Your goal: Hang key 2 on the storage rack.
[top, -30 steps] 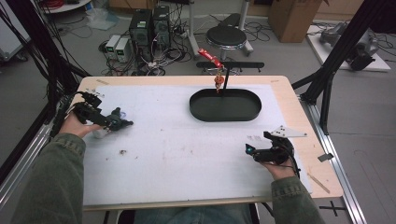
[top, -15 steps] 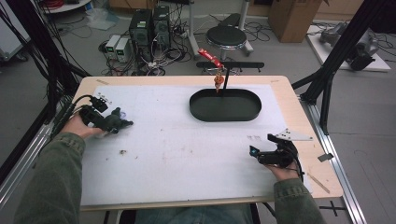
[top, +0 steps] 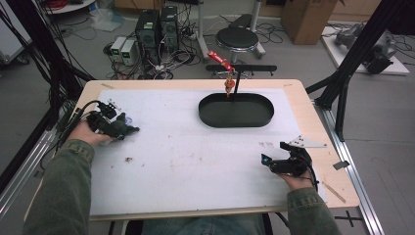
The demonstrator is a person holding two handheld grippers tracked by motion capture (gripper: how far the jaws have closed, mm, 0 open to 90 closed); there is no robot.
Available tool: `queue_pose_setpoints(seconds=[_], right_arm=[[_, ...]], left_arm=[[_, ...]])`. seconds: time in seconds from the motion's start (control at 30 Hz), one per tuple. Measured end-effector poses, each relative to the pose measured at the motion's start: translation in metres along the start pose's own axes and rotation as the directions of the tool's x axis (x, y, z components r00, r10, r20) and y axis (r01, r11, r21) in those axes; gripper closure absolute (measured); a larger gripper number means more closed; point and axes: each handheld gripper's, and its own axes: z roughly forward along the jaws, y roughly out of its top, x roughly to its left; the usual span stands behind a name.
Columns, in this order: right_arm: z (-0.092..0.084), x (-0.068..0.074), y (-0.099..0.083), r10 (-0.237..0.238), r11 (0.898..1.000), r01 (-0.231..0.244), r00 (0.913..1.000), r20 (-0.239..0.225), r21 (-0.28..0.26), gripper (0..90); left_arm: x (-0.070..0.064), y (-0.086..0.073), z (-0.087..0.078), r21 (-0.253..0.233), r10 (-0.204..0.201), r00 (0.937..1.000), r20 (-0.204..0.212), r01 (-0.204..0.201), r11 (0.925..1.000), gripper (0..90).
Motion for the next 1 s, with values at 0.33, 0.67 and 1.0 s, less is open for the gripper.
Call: queue_pose_setpoints(seconds=[0.33, 0.67, 1.0], right_arm=[[0.006, 0.003, 0.000, -0.018, 0.999, 0.019, 0.9996, -0.022, 0.043, 0.9], [0.006, 0.004, 0.000, -0.024, 0.999, 0.026, 0.9991, -0.036, 0.045, 0.9], [0.008, 0.003, 0.001, -0.026, 0.999, 0.028, 0.9986, -0.047, 0.035, 0.9]], left_arm=[[-0.006, -0.007, -0.013, -0.026, -0.013, 0.9989, -0.045, 0.012, 0.9996, 38.9], [-0.023, -0.003, -0.036, -0.060, -0.005, 0.9988, -0.049, 0.002, 0.9982, 38.9], [-0.034, 0.008, -0.057, -0.096, 0.006, 0.9981, -0.061, -0.011, 0.9953, 39.0]])
